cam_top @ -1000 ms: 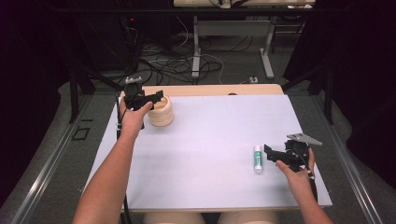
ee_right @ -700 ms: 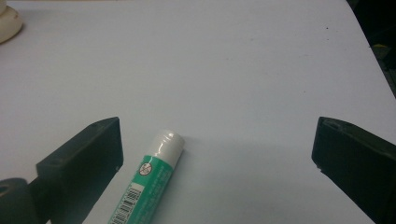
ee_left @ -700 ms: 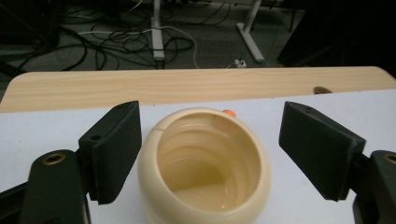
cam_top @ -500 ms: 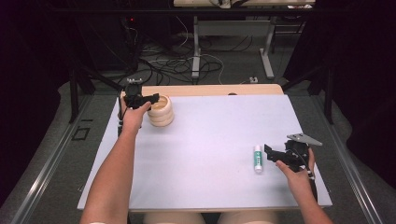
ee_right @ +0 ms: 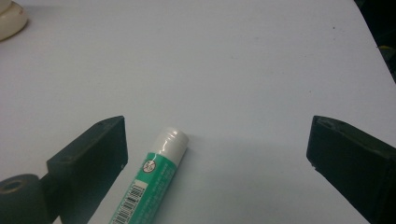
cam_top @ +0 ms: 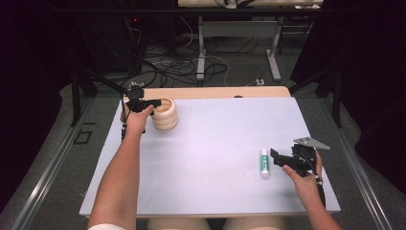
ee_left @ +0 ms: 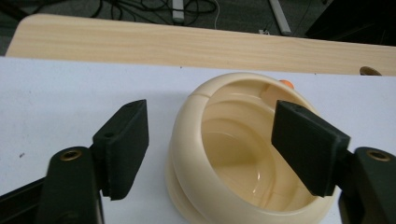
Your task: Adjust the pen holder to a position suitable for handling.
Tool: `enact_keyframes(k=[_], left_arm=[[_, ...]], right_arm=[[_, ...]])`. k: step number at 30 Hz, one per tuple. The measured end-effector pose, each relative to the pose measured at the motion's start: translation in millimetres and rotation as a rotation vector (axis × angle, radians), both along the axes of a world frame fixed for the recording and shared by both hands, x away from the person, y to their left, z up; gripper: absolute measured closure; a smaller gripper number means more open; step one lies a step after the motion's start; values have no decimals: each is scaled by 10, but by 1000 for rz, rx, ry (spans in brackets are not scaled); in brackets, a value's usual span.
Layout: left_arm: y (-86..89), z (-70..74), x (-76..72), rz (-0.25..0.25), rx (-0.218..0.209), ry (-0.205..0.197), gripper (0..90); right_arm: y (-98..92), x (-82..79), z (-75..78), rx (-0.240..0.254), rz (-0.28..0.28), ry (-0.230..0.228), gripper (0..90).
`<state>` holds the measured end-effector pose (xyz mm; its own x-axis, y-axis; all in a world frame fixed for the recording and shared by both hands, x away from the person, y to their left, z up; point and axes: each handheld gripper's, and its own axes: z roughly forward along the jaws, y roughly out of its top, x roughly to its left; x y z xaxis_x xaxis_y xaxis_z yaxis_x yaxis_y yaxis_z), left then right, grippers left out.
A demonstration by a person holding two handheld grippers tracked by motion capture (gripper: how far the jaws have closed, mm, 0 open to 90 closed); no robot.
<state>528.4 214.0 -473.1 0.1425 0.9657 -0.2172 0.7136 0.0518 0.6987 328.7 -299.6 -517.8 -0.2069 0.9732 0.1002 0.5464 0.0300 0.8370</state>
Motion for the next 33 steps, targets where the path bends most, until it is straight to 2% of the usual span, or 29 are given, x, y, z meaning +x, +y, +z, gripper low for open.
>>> enact_keyframes(k=[4,10,16,24,31,33], left_arm=[[17,-16,4,30,-40,33,350],[25,-43,18,45,-63,76,449],[24,-63,24,53,-76,99,496],[5,-87,32,63,-68,115,548],[35,-80,28,86,-76,132,648],[32,-75,25,93,-80,133,652]], right_arm=[[3,4,-6,1,-3,1,58],[-10,5,-10,-2,2,-1,65],[-6,7,-13,-3,1,-7,69],[1,-1,-5,-3,9,1,74],[-2,-3,1,-3,15,1,81],[-2,-3,2,-1,14,0,82]])
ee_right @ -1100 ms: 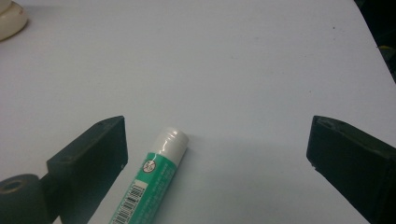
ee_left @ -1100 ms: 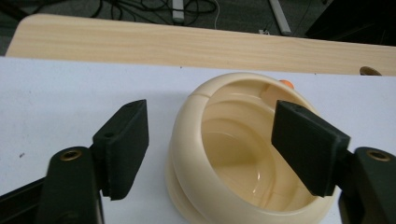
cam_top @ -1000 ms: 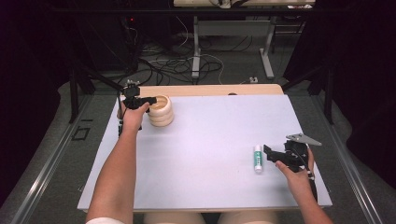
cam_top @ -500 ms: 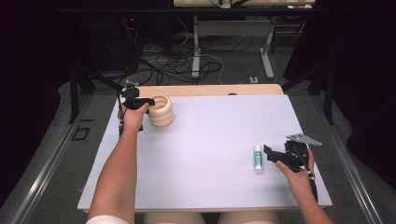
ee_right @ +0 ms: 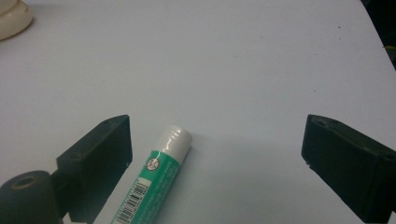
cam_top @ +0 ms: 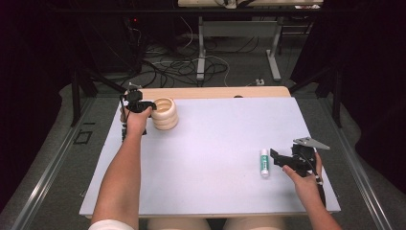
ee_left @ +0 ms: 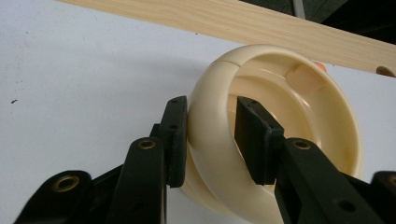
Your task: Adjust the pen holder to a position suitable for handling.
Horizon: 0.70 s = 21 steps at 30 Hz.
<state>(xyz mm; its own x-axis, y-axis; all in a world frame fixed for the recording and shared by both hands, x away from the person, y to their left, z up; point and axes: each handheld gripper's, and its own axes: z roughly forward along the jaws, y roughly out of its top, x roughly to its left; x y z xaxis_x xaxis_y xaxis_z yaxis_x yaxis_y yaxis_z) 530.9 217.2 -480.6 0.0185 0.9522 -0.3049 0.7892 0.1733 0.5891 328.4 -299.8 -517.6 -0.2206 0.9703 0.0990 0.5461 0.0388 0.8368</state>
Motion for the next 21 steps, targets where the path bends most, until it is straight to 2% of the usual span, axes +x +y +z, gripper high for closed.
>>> enact_keyframes(k=[5,21], left_arm=[[-10,11,-4,10,-13,2,698],[-19,25,-3,33,-9,25,705]], right_arm=[[2,-1,1,4,4,0,84],[0,0,0,11,-1,2,90]])
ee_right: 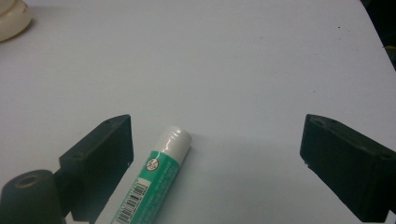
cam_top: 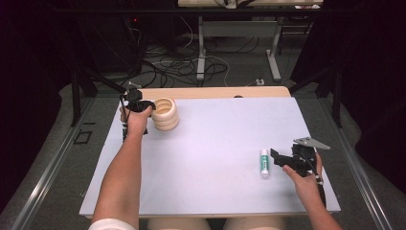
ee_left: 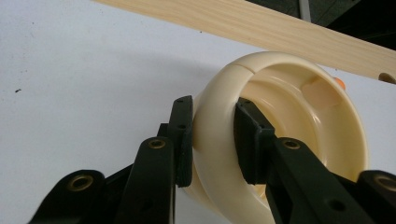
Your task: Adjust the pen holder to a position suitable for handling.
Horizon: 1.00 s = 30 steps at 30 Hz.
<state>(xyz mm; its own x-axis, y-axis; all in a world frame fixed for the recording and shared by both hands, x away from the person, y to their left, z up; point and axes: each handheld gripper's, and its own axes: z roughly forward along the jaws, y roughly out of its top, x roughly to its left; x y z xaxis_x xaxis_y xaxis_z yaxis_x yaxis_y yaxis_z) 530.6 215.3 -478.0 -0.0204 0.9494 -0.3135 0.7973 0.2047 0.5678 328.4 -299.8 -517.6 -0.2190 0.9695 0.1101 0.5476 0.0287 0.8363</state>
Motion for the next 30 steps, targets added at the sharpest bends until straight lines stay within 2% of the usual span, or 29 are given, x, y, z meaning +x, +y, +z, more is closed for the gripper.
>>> enact_keyframes(k=[6,11,18,30], left_arm=[[-34,11,-10,-15,-6,12,706],[-99,57,-44,-39,-14,4,706],[-239,143,-116,-86,-15,-11,706],[-569,277,-327,-233,-14,-13,706]], right_arm=[[1,4,-4,-10,-2,-3,90],[6,1,-2,0,-4,-4,91],[5,0,3,-12,5,-8,90],[11,-2,11,-3,-1,-9,91]])
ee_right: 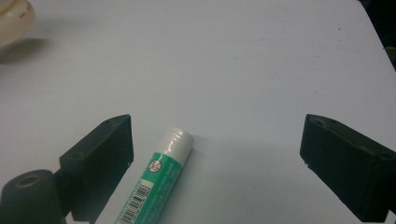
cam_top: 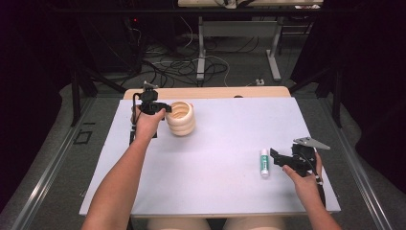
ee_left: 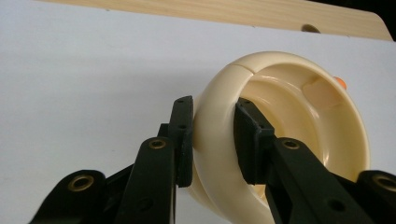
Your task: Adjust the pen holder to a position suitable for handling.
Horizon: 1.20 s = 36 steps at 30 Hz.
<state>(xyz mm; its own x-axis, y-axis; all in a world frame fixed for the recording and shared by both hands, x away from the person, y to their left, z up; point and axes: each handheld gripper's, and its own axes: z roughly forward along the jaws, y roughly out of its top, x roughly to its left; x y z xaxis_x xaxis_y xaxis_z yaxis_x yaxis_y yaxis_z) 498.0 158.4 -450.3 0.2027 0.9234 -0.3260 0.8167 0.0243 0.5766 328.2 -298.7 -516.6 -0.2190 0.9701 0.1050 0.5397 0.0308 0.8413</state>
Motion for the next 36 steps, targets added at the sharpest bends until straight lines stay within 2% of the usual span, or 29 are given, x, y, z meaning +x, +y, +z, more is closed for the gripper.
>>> enact_keyframes(k=[11,21,29,36], left_arm=[[-333,78,-267,-133,6,-2,707],[-632,60,-542,-256,25,27,707],[-808,14,-764,-345,45,41,707],[-902,-78,-902,-389,59,56,706]], right_arm=[[-1,-7,12,4,5,0,100],[6,-9,14,8,5,3,103],[3,-9,15,7,6,3,110],[9,-13,19,8,8,2,112]])
